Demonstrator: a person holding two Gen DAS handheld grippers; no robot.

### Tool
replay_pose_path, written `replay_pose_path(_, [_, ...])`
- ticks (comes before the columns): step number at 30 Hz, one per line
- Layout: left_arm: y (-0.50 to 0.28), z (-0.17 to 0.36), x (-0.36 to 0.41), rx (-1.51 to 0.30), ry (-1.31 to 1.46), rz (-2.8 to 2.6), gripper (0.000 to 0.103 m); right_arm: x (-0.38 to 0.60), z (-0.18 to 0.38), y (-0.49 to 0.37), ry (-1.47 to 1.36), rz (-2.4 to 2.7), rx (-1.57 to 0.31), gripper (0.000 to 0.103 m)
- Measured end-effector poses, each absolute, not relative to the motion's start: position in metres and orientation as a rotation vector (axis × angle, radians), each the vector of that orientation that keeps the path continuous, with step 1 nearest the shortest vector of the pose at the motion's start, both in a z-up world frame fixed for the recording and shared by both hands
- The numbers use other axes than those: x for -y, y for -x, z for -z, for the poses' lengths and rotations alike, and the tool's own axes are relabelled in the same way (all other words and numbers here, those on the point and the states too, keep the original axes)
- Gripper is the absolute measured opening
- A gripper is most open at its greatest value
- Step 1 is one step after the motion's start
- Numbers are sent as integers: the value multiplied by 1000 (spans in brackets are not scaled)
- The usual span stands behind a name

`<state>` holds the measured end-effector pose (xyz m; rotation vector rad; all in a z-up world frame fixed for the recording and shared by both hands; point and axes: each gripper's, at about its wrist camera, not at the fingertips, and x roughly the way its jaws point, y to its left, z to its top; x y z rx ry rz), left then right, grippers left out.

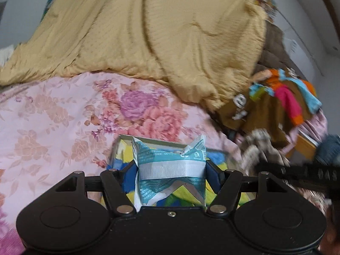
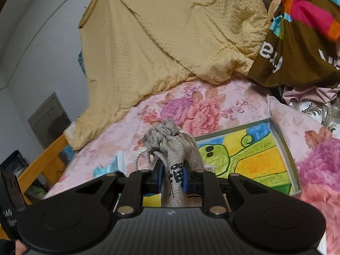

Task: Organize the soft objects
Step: 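Carry the pouch and packet to the frog tray and lower them in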

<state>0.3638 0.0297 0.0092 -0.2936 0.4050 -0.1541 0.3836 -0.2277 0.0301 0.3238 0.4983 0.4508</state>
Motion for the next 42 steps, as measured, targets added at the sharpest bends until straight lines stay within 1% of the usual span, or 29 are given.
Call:
replay_pose_path(9, [-418,32,-37,-481,268,106,68,208,-5,-442,-276,-389,-521,20])
replay_pose_path(14, [-427,47,-34,-511,214,113,68,189,4,-463,-241,-360,-555,20])
replay_pose_path(17, [-433,52,-36,-542,228,116,68,180,9,-473,-234,-342,-581,20])
replay_pose_path(32, [-451,73,-39,-642,199,83,68,160,37,-496,-231,-304,-679,21])
replay_pose_path(40, [-452,76,-37,-661,189,86,70,159,48,-496,-217,-301,-714,28])
replay_pose_path(42, [-452,76,-36,-662,186,90,71,162,50,-496,-227,-298,-719,32])
